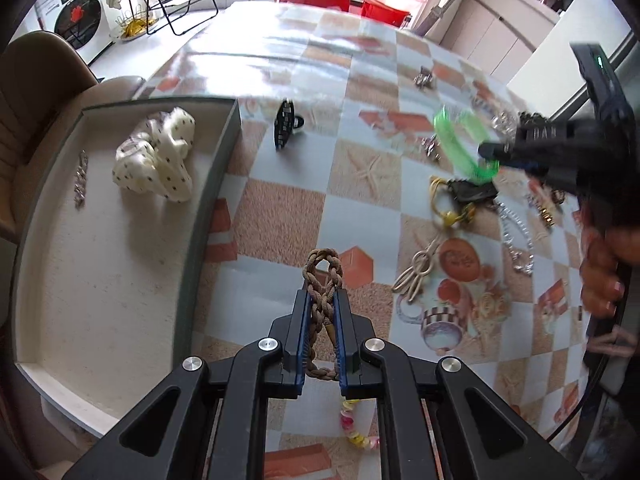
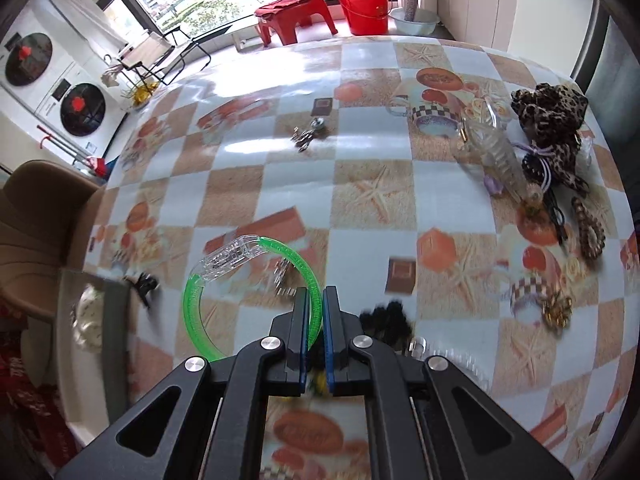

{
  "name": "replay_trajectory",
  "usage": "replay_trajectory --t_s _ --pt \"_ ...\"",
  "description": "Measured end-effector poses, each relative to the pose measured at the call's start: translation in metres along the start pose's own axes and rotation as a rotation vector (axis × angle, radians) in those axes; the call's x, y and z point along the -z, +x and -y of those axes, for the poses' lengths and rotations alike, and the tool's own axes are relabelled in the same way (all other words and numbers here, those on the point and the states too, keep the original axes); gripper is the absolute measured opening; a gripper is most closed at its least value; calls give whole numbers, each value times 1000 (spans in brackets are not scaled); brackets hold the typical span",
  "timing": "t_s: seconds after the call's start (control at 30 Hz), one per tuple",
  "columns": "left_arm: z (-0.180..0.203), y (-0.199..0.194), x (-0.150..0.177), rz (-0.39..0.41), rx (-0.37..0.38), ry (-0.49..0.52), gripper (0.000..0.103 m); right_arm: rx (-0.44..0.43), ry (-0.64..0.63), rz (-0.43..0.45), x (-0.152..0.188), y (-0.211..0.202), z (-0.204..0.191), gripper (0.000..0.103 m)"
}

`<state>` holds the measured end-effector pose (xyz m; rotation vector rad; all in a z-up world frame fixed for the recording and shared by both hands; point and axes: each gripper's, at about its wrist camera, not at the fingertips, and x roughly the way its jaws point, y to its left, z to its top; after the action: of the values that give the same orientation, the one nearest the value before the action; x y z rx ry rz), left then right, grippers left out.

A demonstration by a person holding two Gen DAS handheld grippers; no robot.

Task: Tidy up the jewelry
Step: 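Carry both bracelets to the tray and open both tools to release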

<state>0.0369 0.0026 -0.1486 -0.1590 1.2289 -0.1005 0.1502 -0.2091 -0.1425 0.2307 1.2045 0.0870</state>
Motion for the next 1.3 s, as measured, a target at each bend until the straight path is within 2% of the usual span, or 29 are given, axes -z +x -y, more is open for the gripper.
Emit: replay_trajectory --t_s 0.27,0.53,0.77,1.0,1.17,1.3 --pt "-20 -38 -3 61 11 -22 15 -40 3 -29 22 -17 -19 7" --pt "-60 -63 -4 114 -25 -85 15 -98 -83 -40 28 -30 -68 7" --pt "-114 -75 3 141 -97 -181 15 -171 -210 -60 28 -24 -142 7" --pt "-172 -69 12 149 -166 -283 15 -241 -370 -86 33 0 -240 7" --pt "-198 -55 18 137 -200 -335 15 -255 -452 -105 39 24 -295 7" --pt "-213 -42 19 130 -212 -361 15 -231 -487 -119 39 47 -322 7"
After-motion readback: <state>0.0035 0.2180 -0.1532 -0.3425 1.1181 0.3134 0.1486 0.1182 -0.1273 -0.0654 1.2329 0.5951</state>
